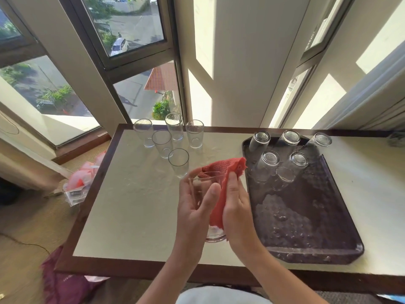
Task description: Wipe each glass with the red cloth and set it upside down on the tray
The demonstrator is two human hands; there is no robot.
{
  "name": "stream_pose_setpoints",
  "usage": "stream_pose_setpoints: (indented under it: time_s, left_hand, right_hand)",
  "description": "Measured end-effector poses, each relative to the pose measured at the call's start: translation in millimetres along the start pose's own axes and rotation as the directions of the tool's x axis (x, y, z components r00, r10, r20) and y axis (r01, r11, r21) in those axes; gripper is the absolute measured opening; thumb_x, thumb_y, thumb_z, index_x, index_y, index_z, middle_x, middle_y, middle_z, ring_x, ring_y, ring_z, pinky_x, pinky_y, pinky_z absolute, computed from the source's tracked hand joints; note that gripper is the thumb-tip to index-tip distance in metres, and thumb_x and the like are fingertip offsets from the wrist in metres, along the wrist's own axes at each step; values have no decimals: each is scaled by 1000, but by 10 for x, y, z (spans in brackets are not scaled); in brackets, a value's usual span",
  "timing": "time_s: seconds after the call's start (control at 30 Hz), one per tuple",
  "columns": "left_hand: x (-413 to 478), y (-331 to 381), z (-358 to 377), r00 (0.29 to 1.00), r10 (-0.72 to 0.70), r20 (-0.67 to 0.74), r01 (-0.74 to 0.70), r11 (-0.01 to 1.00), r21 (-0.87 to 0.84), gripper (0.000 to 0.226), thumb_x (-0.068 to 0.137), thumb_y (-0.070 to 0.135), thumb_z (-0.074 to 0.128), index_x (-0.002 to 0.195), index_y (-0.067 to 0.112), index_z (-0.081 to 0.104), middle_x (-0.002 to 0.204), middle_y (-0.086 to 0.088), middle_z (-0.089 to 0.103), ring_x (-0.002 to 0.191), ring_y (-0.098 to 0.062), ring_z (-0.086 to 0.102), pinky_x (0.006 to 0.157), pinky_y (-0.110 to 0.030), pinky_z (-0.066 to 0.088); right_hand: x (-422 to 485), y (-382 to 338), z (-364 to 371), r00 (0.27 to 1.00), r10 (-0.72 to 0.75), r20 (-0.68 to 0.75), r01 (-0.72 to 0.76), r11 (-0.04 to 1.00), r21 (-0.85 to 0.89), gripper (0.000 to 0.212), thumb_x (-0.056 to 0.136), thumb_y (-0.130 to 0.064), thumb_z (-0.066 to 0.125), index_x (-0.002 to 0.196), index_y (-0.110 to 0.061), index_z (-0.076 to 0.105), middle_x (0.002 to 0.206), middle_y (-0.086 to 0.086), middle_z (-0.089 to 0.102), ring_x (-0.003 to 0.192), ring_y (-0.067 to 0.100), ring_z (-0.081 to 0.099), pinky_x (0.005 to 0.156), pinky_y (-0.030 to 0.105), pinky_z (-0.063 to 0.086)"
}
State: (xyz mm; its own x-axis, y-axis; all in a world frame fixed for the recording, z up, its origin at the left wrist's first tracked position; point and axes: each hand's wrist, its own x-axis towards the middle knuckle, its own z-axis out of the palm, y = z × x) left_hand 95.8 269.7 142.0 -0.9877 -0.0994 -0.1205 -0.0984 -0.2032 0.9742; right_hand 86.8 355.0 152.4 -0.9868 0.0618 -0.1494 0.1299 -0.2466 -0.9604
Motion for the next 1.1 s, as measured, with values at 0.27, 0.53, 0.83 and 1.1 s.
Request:
stream_pose_setpoints:
  time_s: [0.27, 0.53, 0.83, 1.1]
  left_hand:
    - [31, 51, -71, 998, -60, -5, 59, 993, -99, 60, 81, 62, 53, 132, 30, 51, 98, -8, 72, 94, -21, 72, 78, -27, 58]
    - [5, 60, -49, 1000, -16, -18, 16, 1000, -1, 59, 78, 57, 64, 131, 31, 55, 114, -17, 65, 106, -36, 67, 91, -57, 55]
    - [-18, 43, -54, 1000, -2, -19, 0, 995, -104, 67, 75, 52, 58, 132, 18, 50, 91, 1, 71, 84, -16, 68, 65, -25, 57]
    - [64, 58, -59, 998, -58, -22, 55, 990, -131, 93, 59, 74, 77, 132, 20, 56, 104, -15, 68, 98, -29, 67, 86, -39, 52]
  right_hand:
    - [-248, 228, 110, 876, -475, 83, 433, 697, -572, 57, 102, -46, 34, 149, -14, 34, 142, -3, 54, 120, 2, 57, 94, 16, 49]
    - [-47, 54, 74, 988, -151, -24, 146, 978, -146, 28, 101, -42, 41, 119, -30, 58, 100, -5, 75, 93, 16, 72, 82, 32, 57]
    - [-132, 117, 97, 917, -391, 81, 389, 826, -407, 46, 100, -47, 40, 138, -22, 47, 120, 3, 68, 100, 21, 70, 78, 38, 58]
    - [-192, 48, 125, 922, -376, 87, 378, 836, -397, 45, 99, -41, 42, 138, -19, 49, 125, -1, 66, 114, 11, 64, 94, 31, 53]
